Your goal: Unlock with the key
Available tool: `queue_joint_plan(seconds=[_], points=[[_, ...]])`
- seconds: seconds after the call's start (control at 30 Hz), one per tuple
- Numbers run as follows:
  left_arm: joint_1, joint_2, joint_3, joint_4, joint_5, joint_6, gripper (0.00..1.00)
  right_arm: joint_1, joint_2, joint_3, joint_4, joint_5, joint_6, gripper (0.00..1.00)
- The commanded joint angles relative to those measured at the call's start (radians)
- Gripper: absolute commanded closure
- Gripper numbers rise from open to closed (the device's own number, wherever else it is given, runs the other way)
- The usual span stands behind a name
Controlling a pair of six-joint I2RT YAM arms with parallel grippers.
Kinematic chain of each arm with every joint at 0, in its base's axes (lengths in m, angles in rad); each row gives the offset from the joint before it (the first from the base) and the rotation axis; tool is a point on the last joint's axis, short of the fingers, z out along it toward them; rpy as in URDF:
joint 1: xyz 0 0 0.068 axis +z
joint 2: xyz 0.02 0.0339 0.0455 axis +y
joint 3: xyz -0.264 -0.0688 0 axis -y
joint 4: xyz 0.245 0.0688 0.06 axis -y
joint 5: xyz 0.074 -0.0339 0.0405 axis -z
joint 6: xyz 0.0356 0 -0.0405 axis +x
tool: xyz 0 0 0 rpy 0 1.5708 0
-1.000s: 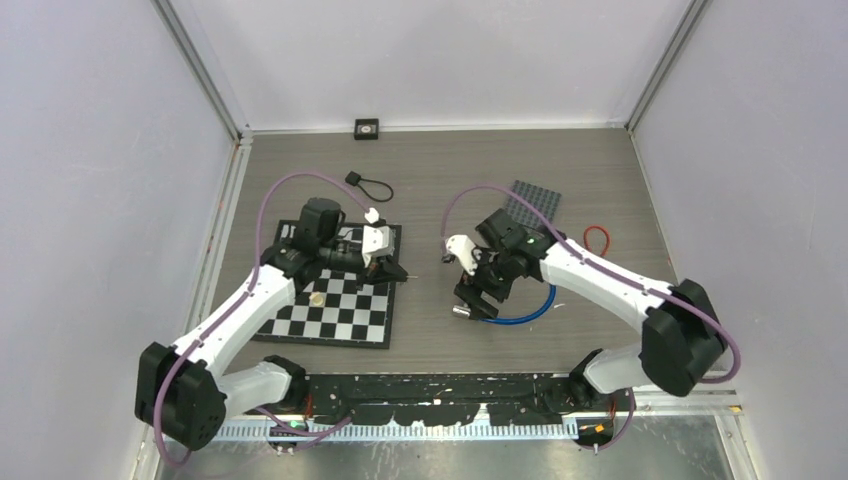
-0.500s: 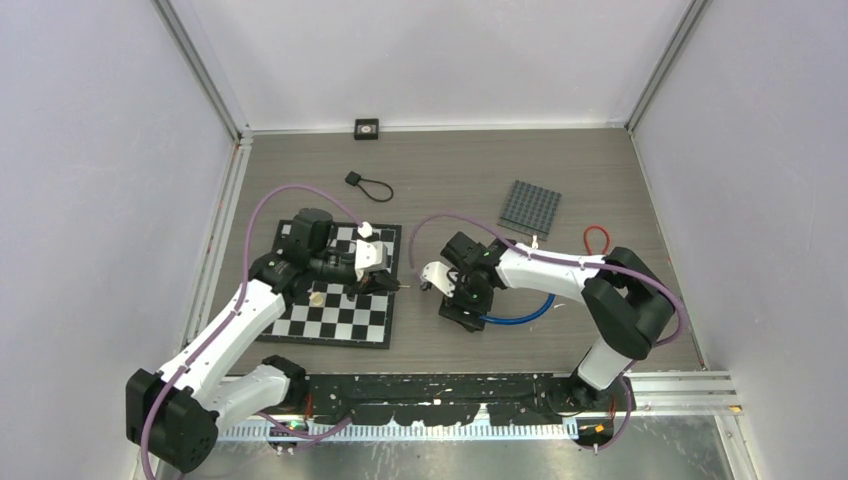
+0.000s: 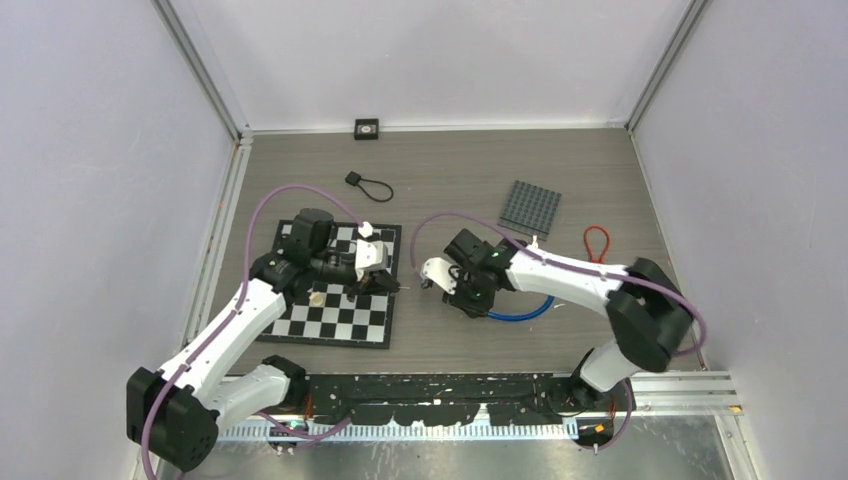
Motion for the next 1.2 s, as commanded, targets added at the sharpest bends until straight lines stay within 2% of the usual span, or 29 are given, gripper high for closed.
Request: queue_joint_plan(seconds=[0.0, 0.27, 0.47, 0.57, 0.7, 0.87, 1.03, 1.17], points=[[0.004, 0.022, 0.047, -0.025, 0.071, -0.015, 1.0, -0.001, -0.232, 0.031, -0.06, -0.113, -0.044, 0.99], [0.004, 0.112, 0.18, -0.139, 0.145, 0.052, 1.0, -0.027, -0.368, 0.23, -0.3, -0.25, -0.187, 0.99], [0.004, 0.16, 0.263, -0.213, 0.163, 0.15, 1.0, -0.029, -0.478, 0.261, -0.397, -0.316, -0.377, 0.99], [0.002, 0.182, 0.31, -0.302, 0.178, 0.211, 1.0, -0.03, -0.489, 0.256, -0.414, -0.335, -0.423, 1.0], [-0.023, 0.199, 0.357, -0.397, 0.16, 0.284, 1.0, -0.031, -0.48, 0.229, -0.382, -0.368, -0.425, 1.0], [-0.078, 0.198, 0.387, -0.442, 0.125, 0.38, 1.0, -0.033, -0.446, 0.217, -0.361, -0.376, -0.414, 1.0], [-0.151, 0.181, 0.401, -0.427, 0.019, 0.495, 1.0, -0.055, -0.399, 0.235, -0.358, -0.437, -0.376, 1.0], [-0.169, 0.167, 0.42, -0.421, -0.023, 0.529, 1.0, -0.075, -0.345, 0.256, -0.358, -0.497, -0.339, 1.0]])
